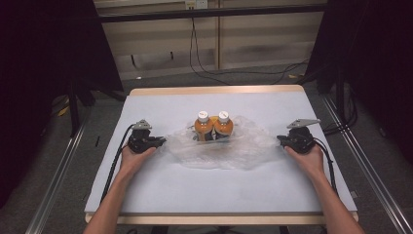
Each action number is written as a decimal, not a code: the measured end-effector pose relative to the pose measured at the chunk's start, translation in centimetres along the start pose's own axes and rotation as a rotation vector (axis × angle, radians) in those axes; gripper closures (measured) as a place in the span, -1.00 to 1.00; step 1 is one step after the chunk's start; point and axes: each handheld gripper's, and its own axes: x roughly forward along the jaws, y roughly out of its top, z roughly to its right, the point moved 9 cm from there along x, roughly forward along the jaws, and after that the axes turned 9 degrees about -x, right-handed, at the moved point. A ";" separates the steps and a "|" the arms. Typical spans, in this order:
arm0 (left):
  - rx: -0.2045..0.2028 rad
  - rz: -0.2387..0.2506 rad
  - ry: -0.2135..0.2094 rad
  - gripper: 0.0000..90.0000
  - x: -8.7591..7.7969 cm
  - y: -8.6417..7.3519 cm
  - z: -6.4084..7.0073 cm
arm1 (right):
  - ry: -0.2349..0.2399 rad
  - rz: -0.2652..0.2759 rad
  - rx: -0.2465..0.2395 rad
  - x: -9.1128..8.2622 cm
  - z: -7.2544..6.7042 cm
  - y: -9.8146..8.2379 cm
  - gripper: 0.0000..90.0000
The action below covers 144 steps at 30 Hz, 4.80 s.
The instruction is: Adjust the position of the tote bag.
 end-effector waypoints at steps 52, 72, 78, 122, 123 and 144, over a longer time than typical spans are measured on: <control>0.245 -0.028 -0.101 0.61 -0.4 6.9 9.4 | 0.274 0.073 -0.272 -0.1 -8.9 13.2 0.99; 0.279 -0.241 -0.101 0.73 4.7 2.9 9.0 | 0.338 -0.187 -0.320 5.4 -10.8 8.6 1.00; 0.289 -0.282 -0.064 0.79 4.8 1.8 8.2 | 0.315 -0.244 -0.355 6.3 -10.8 7.6 1.00; 0.405 -0.412 0.106 1.00 1.2 -0.3 2.9 | 0.147 -0.502 -0.476 1.1 -3.2 1.5 1.00; 0.417 -0.414 0.103 1.00 1.1 -0.3 2.8 | 0.143 -0.503 -0.478 1.0 -3.0 1.5 1.00; 0.374 -0.411 0.134 1.00 1.3 0.3 1.2 | 0.142 -0.469 -0.460 0.9 -2.3 1.1 1.00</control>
